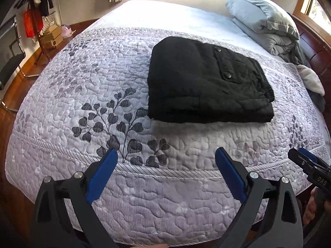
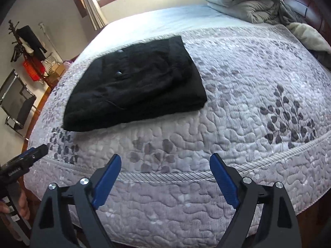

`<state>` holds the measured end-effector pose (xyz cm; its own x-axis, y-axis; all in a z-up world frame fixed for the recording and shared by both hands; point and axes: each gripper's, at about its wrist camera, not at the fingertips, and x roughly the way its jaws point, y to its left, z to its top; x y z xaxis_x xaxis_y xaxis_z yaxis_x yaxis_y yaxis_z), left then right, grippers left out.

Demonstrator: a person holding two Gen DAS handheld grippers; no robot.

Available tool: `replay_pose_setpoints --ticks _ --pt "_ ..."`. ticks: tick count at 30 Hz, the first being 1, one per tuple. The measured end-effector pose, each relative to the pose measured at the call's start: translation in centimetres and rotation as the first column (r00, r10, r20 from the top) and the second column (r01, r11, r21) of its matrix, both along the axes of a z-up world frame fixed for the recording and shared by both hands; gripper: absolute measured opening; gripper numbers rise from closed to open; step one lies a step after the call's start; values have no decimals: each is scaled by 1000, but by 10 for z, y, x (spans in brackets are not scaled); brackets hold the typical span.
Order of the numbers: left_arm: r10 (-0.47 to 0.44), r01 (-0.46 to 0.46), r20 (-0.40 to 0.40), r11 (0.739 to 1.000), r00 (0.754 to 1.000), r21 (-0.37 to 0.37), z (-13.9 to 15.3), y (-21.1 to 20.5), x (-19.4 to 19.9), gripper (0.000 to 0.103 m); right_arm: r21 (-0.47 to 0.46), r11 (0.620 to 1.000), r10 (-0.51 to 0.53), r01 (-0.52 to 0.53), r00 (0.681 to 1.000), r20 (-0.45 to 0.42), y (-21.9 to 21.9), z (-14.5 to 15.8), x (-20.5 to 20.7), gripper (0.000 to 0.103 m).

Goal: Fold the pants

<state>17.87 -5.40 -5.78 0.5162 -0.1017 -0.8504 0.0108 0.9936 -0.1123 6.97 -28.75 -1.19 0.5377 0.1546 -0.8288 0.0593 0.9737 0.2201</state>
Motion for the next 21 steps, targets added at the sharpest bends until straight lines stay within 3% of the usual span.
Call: replay_pose_setpoints --ticks 9,21 --pt "-17 14 51 998 999 62 15 -3 -6 95 8 999 47 -47 998 42 14 21 -7 89" --pt "-17 13 68 998 998 64 17 -2 -7 95 6 998 63 -63 997 53 19 29 -13 90"
